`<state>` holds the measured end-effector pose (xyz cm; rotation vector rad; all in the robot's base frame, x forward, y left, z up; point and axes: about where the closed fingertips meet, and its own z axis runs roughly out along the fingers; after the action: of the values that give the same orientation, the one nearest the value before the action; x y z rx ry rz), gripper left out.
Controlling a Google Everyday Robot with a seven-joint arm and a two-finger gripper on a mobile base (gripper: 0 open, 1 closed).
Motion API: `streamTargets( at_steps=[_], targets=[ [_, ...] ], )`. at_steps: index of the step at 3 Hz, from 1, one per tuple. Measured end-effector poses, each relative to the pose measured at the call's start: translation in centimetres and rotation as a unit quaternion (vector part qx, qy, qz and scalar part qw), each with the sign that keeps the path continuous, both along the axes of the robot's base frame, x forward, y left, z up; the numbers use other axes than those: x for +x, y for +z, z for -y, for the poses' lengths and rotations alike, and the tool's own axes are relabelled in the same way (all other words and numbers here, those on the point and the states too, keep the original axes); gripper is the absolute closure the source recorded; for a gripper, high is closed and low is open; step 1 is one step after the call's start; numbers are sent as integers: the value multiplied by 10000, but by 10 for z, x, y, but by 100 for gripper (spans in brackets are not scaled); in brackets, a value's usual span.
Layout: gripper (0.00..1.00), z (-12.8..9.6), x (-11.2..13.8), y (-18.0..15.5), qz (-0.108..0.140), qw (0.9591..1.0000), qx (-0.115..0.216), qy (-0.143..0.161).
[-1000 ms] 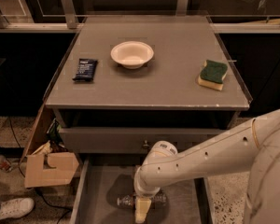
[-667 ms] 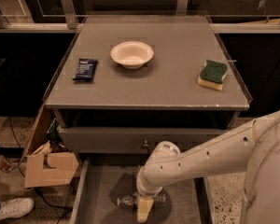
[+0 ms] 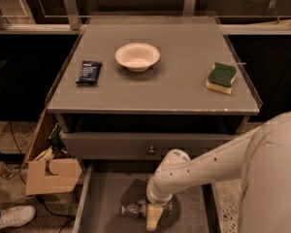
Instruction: Pick water bottle from middle drawer and place on counter
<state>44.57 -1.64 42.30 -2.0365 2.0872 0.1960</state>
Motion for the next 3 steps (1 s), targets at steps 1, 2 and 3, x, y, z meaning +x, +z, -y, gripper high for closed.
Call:
streamTargets(
  at_steps=[1,2,3],
  targets=[
    [0,-9,-8,-25,-247,9997,30,8],
    [0,-10,-8,-26,-264,9996,30,8],
    [0,-6,-8,-44,-376,9993,36,-44]
  ],
)
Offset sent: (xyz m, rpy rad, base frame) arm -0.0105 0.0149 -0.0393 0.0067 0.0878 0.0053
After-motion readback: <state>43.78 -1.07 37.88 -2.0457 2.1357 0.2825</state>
